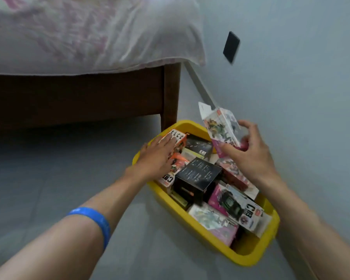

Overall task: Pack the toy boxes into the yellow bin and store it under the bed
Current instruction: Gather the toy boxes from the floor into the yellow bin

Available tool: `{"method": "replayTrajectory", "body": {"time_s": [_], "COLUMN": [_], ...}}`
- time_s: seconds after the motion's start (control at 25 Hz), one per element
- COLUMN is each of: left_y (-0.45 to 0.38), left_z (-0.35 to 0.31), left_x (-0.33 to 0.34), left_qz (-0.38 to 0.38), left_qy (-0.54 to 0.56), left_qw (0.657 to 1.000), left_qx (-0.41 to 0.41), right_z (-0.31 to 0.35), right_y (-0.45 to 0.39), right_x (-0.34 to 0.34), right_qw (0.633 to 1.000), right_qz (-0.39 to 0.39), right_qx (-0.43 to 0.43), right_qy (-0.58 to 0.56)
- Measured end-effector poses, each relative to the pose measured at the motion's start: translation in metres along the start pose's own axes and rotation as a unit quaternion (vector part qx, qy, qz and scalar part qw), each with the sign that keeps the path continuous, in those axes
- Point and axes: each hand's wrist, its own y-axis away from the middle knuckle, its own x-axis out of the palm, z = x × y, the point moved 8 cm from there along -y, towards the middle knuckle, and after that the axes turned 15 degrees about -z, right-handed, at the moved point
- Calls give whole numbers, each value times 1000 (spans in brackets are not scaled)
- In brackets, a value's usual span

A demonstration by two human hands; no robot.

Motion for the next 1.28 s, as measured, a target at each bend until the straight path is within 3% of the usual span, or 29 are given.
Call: {"method": "replayTrajectory", "body": {"time_s": [0.16,0.28,0.4,0.52,0.64,0.76,0.92,1.04,1.16,1.28], "left_y": [24,34,24,2,-6,3,21,22,25,28], "left_z": [11,31,28,15,22,30,38,39,39,60], "left_x": [13,10,7,-6,3,15,14,9,-5,-19], "left_qz": [-2,12,-9,-68,-30,14,11,18,-16,-116], "left_qy": [10,36,-14,-27,73,44,30,16,94,216], "left_qw": [1000,999,1000,997,996,998,996,998,994,954], "left_qx": [23,-2,-13,1,-46,-48,-85,-58,-49,-174], "right_z": [-45,-54,-44,-22,-43,-67,-56,-26,8,38], "right_y": [-19,-29,-39,-27,-17,-30,-28,-20,5,67], "right_x": [33,67,82,100,120,117,118,107,79,50], "right_qw": [990,981,960,946,920,910,911,920,936,931], "right_qz": [116,173,153,131,203,201,235,186,87,31], "right_qx": [-38,-1,-82,-189,-176,-152,-155,-203,-242,-315], "right_qy": [75,85,221,228,286,329,303,278,239,181]}}
